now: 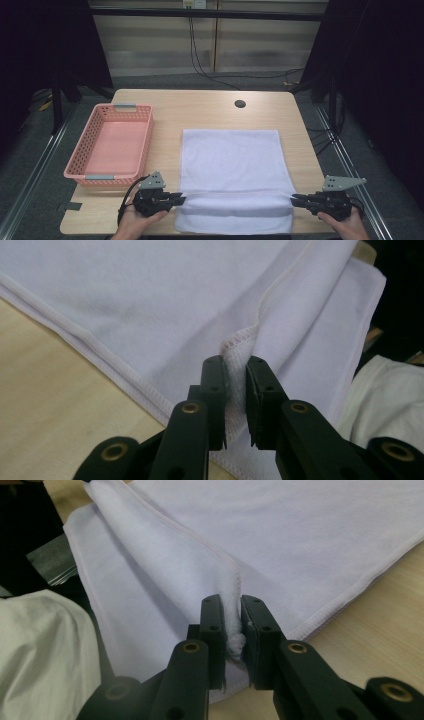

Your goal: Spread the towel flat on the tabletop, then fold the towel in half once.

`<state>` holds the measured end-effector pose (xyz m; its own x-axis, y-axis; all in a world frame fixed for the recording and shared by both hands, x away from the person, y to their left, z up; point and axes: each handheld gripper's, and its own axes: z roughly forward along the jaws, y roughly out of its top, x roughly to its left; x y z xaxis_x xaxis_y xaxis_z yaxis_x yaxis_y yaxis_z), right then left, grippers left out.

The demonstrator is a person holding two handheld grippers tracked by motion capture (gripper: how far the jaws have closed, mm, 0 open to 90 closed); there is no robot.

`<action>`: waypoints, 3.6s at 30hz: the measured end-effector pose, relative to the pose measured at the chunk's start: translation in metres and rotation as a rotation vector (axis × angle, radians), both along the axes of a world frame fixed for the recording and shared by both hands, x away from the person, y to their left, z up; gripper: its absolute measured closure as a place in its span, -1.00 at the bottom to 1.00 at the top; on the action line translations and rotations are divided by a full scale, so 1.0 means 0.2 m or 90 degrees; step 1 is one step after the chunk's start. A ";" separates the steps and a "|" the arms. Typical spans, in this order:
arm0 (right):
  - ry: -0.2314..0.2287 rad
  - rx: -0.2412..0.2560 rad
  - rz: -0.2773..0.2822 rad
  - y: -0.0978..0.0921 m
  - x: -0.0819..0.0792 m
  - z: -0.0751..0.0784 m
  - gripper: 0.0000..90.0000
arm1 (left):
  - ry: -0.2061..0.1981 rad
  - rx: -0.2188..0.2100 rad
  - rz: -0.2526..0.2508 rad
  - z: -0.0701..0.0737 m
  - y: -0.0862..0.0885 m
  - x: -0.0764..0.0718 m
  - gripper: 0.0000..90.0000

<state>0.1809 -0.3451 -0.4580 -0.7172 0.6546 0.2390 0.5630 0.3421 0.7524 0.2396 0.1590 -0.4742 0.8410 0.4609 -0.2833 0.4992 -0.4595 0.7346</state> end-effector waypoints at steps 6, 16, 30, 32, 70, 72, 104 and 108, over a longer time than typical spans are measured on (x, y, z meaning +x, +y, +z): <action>0.017 -0.027 0.025 0.04 -0.02 -0.01 0.78 | 0.018 0.006 -0.013 -0.02 0.00 -0.01 0.80; 0.027 -0.055 0.077 0.08 -0.13 0.00 0.60 | 0.044 0.010 -0.050 -0.01 0.03 -0.10 0.66; -0.043 -0.007 -0.003 0.07 -0.01 0.07 0.34 | 0.017 -0.021 0.008 0.07 0.01 0.05 0.40; -0.049 -0.007 -0.009 0.10 0.06 0.08 0.29 | 0.006 -0.008 0.015 0.07 -0.05 0.14 0.38; 0.006 -0.131 0.007 0.28 0.39 -0.18 0.28 | 0.009 0.060 0.037 -0.11 -0.23 0.27 0.27; 0.013 -0.125 0.015 0.26 0.36 -0.18 0.29 | 0.013 0.069 0.020 -0.11 -0.23 0.24 0.27; -0.001 -0.103 -0.134 0.03 0.80 -0.13 0.11 | -0.012 0.028 0.141 -0.07 -0.24 0.71 0.18; 0.012 -0.103 -0.134 0.01 0.81 -0.18 0.11 | -0.004 0.029 0.160 -0.08 -0.21 0.73 0.10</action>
<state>0.3425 -0.3424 -0.4932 -0.5578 0.8194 0.1319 0.6482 0.3308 0.6859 0.3864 0.1162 -0.4902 0.7003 0.6675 -0.2530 0.5976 -0.3544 0.7192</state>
